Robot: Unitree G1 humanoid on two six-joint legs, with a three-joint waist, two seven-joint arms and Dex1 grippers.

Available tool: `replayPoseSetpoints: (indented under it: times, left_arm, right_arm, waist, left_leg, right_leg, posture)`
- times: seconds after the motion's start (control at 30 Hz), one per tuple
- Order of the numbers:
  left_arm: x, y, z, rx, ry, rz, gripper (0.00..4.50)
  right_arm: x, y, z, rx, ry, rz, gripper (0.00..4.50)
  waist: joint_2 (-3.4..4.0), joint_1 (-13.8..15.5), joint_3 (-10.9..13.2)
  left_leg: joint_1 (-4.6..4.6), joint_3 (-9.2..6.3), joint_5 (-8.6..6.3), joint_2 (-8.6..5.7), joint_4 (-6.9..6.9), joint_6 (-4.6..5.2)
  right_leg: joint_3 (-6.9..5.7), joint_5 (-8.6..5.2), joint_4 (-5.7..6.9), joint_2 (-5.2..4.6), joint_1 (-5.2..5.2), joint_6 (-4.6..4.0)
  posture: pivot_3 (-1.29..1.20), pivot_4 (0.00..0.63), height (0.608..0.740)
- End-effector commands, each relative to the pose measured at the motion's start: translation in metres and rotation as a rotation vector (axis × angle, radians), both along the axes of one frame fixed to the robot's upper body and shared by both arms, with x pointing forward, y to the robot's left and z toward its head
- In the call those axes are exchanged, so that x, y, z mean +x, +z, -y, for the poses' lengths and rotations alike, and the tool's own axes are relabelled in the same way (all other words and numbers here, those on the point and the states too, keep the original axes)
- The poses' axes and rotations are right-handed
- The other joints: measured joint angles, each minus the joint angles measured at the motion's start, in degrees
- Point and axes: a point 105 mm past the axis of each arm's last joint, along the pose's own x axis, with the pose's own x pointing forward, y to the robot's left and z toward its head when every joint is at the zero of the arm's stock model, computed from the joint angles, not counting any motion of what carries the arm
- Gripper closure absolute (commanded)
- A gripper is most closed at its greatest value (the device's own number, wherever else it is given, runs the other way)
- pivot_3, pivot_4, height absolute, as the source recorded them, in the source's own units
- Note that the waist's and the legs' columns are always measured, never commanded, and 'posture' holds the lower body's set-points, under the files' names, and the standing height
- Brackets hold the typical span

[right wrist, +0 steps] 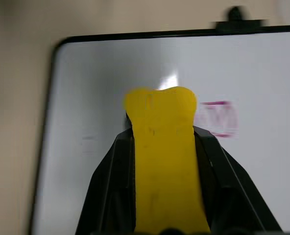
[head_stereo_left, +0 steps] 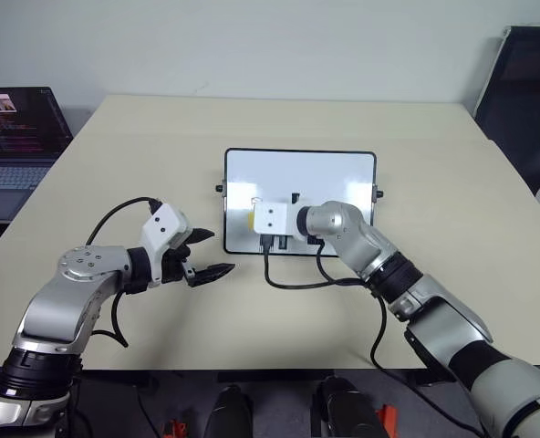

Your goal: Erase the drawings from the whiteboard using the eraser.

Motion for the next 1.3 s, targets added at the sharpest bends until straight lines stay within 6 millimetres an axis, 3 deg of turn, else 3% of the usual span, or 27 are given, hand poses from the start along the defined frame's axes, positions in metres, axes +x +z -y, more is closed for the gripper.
replayPoseSetpoints:
  times: [0.03,0.1,0.17,0.5,0.7,0.87,1.03,1.1,1.23,1.3]
  left_arm:
    - [0.002,0.008,0.002,0.003,-0.013,0.044,0.0]
    - [0.002,0.008,0.002,0.002,-0.015,0.044,0.0]
    - [0.002,0.008,0.002,0.002,-0.017,0.044,0.0]
    - [0.002,0.008,0.003,0.0,-0.017,0.044,0.0]
    - [0.001,0.007,0.003,-0.001,-0.02,0.043,0.0]
    - [0.001,0.007,0.004,-0.002,-0.021,0.041,0.0]
    - [0.001,0.006,0.003,-0.002,-0.017,0.042,0.0]
    - [0.001,0.006,0.004,-0.003,-0.017,0.042,0.0]
    - [0.001,0.006,0.004,-0.005,-0.018,0.043,0.0]
    - [0.001,0.006,0.005,-0.005,-0.019,0.043,0.0]
  right_arm:
    - [0.013,0.007,0.006,0.019,-0.077,0.04,3.36]
    - [0.027,0.03,0.006,0.092,-0.14,0.163,3.36]
    - [0.034,0.039,0.006,0.111,-0.158,0.208,3.36]
    - [0.018,0.001,0.01,-0.049,-0.089,0.023,3.36]
    - [0.035,0.044,0.0,0.109,-0.153,0.216,3.36]
    - [0.035,0.035,-0.001,0.078,-0.148,0.162,3.36]
    - [0.019,0.012,0.001,-0.021,-0.079,0.01,3.36]
    - [0.016,0.013,0.001,-0.037,-0.068,0.003,3.36]
    - [0.032,0.039,0.004,0.016,-0.129,0.141,3.36]
    - [0.035,0.043,0.009,0.011,-0.14,0.152,3.36]
  waist:
    - [0.0,0.01,0.0]
    - [0.0,-0.05,0.0]
    - [0.0,-0.06,0.01]
    - [-0.04,-0.09,-0.02]
    - [-0.02,-0.1,-0.01]
    - [-0.03,-0.08,-0.01]
    - [-0.02,-0.09,-0.01]
    - [-0.02,-0.07,-0.01]
    - [-0.01,-0.04,0.0]
    - [0.0,-0.04,0.0]
  left_leg:
    - [0.01,0.0,0.0,0.0,0.01,0.0]
    - [0.04,0.0,0.01,0.0,0.02,0.01]
    - [0.07,0.0,0.02,-0.01,0.02,0.02]
    - [0.07,0.0,0.05,0.01,-0.02,0.04]
    - [0.08,0.01,0.05,0.0,0.0,0.04]
    - [0.08,0.0,0.06,0.0,-0.01,0.04]
    - [0.07,0.0,0.05,0.01,-0.06,0.05]
    - [0.06,0.01,0.06,0.01,-0.05,0.04]
    - [0.06,0.01,0.06,0.0,-0.04,0.04]
    - [0.06,0.01,0.06,0.0,-0.03,0.04]
  right_leg:
    - [0.0,0.01,0.02,0.0,-0.01,-0.01]
    - [0.01,0.04,0.04,0.0,0.0,-0.05]
    - [0.01,0.14,0.04,0.0,-0.03,-0.12]
    - [0.02,0.11,-0.01,0.02,-0.01,-0.08]
    - [0.03,0.15,0.02,0.02,-0.03,-0.13]
    - [0.03,0.16,-0.03,0.02,-0.02,-0.13]
    - [0.02,0.09,-0.03,0.02,-0.02,-0.07]
    - [0.03,0.08,-0.03,0.02,-0.02,-0.05]
    - [0.02,0.08,-0.02,0.02,-0.03,-0.05]
    - [0.03,0.09,-0.01,0.02,-0.04,-0.07]
  posture:
    - [0.0,0.15,0.74]
    - [0.0,0.15,0.74]
    - [0.0,0.15,0.74]
    - [0.0,0.15,0.74]
    - [0.0,0.15,0.74]
    - [0.0,0.15,0.74]
    - [0.0,0.15,0.74]
    - [0.0,0.15,0.74]
    - [0.0,0.15,0.74]
    - [0.0,0.15,0.74]
